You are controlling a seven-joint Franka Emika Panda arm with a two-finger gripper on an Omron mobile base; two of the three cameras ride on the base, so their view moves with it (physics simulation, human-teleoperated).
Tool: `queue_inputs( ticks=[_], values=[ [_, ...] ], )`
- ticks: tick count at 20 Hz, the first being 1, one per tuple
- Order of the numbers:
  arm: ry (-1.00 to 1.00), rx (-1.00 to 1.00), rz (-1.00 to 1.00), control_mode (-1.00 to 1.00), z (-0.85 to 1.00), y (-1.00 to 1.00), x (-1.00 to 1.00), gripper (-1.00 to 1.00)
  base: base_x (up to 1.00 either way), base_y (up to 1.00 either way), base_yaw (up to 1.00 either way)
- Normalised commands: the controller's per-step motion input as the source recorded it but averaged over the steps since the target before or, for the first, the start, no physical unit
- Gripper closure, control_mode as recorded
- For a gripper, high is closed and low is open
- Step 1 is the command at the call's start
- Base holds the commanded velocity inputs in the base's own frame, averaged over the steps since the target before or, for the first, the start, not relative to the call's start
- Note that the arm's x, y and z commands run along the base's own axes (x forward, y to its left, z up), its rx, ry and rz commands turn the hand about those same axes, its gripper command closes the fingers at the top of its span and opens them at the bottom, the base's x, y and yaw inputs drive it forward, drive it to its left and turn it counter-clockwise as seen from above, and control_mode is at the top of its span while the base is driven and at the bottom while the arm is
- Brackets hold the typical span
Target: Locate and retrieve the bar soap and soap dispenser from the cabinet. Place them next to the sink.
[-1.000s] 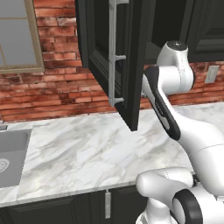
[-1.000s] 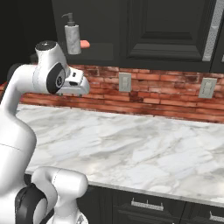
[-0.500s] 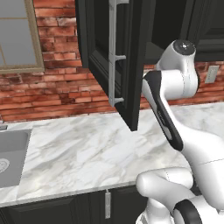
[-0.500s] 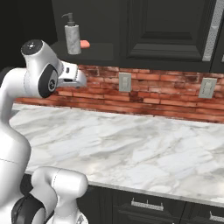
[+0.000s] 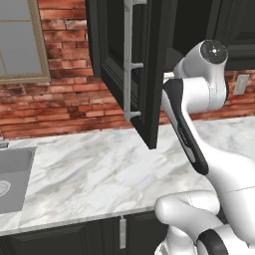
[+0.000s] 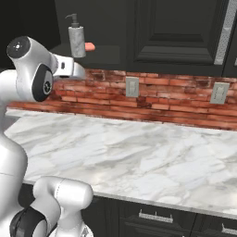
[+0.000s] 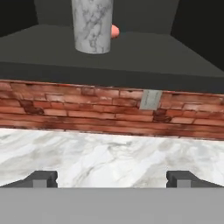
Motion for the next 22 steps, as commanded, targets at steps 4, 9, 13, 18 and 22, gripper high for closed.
queue_inputs(
  ticks=[4, 9, 13, 18, 22],
  values=[
    [-0.10, 0.00, 0.03, -1.00, 0.43, 0.01, 0.00, -1.00, 0.00, 0.00, 0.00],
    [-0.06, 0.03, 0.02, -1.00, 0.13, 0.01, 0.30, -1.00, 0.00, 0.00, 0.00],
    [-0.02, 0.00, 0.05, -1.00, 0.24, 0.06, 0.33, -1.00, 0.00, 0.00, 0.00],
    [0.00, 0.00, 0.06, -1.00, 0.37, 0.13, 0.32, -1.00, 0.00, 0.00, 0.00],
    [0.00, 0.00, 0.01, -1.00, 0.19, 0.07, 0.39, -1.00, 0.00, 0.00, 0.00]
  ],
)
